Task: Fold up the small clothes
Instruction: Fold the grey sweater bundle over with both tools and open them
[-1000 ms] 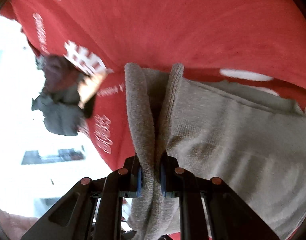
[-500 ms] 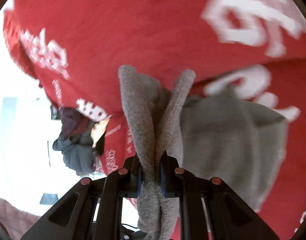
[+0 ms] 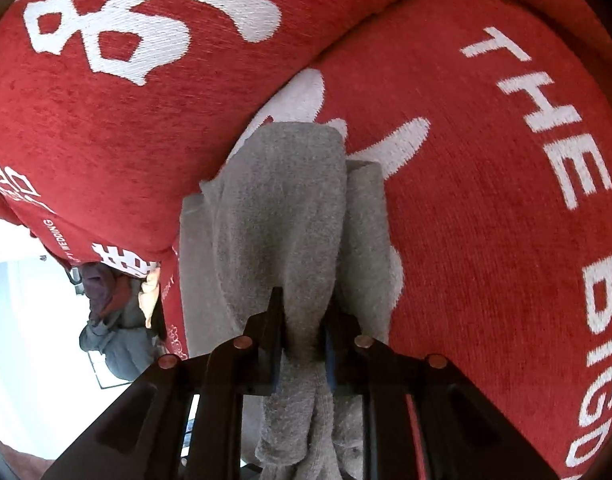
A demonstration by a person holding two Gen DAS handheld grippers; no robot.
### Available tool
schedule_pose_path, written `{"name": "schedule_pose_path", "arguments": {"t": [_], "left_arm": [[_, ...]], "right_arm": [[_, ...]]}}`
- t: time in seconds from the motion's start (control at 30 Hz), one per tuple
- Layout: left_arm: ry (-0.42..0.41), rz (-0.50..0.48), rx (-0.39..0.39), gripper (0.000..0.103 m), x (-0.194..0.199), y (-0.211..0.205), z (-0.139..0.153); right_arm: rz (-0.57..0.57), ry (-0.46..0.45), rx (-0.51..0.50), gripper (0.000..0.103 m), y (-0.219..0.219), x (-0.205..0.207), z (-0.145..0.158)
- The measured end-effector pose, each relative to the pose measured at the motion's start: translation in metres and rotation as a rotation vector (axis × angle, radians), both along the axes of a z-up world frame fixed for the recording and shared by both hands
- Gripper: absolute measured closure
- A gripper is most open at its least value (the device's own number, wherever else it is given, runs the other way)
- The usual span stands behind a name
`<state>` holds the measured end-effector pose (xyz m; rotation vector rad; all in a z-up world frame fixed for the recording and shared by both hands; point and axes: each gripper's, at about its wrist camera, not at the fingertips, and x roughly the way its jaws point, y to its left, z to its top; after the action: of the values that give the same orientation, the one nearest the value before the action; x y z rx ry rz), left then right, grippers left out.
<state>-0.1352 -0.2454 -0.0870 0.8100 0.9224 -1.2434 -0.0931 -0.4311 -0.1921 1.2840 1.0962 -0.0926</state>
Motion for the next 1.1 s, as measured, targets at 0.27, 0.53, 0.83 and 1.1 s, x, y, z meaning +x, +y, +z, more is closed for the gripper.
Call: {"name": "schedule_pose_path", "arguments": {"t": [0.27,0.53,0.83,1.1], "left_arm": [[0.050,0.029,-0.022,0.037,0.016,0.036,0.027],[0.160,0.093,0.013,0.037,0.054,0.091,0.037],[0.442,0.560,0.107,0.037,0.161,0.139,-0.013],[0.361,0.452,0.176,0.037,0.145,0.134,-0.030]], "right_arm": [[-0.046,0.065,-0.054,0.056,0.006,-0.031,0.027],[-0.210,0.082,-0.029,0.054,0.044,-0.112,0.051],[-0.427,0.047,0.042,0.055,0.101,-0.169,0.058],[-0.359,0.080,0.017,0.086,0.111,-0.122,0.043]]}}
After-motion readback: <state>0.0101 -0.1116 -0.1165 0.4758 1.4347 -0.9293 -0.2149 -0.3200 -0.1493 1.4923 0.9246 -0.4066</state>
